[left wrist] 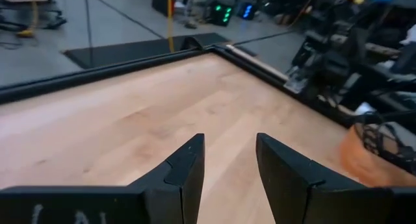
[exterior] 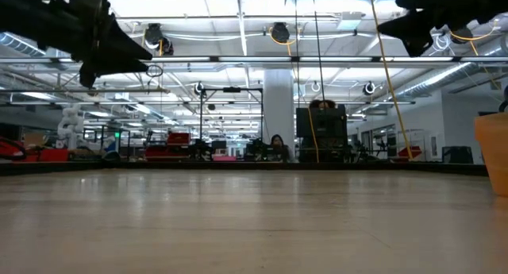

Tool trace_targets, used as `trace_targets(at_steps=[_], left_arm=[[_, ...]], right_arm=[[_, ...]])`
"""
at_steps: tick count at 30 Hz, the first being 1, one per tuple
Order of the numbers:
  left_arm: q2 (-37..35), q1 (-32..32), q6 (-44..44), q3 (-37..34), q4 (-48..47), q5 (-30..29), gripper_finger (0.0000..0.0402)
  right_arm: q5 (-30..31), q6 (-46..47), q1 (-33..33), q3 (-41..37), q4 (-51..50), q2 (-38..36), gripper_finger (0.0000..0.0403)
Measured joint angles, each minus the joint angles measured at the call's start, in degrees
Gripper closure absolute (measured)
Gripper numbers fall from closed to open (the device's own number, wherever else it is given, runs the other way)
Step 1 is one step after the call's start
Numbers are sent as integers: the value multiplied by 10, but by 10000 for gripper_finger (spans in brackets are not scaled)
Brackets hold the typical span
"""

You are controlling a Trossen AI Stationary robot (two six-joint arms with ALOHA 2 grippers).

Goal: Pick and place USB-C Cables
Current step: Return to home position

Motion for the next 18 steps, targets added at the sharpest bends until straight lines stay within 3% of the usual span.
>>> trace_targets(at_steps=[9, 18], left_arm=[[0, 0, 3, -91, 153, 9, 261], [1, 0, -1, -128, 181, 10, 261]], right_arm=[[-2, -7, -19, -123, 183, -51, 179], [-2, -8, -20, -189, 239, -106, 179]])
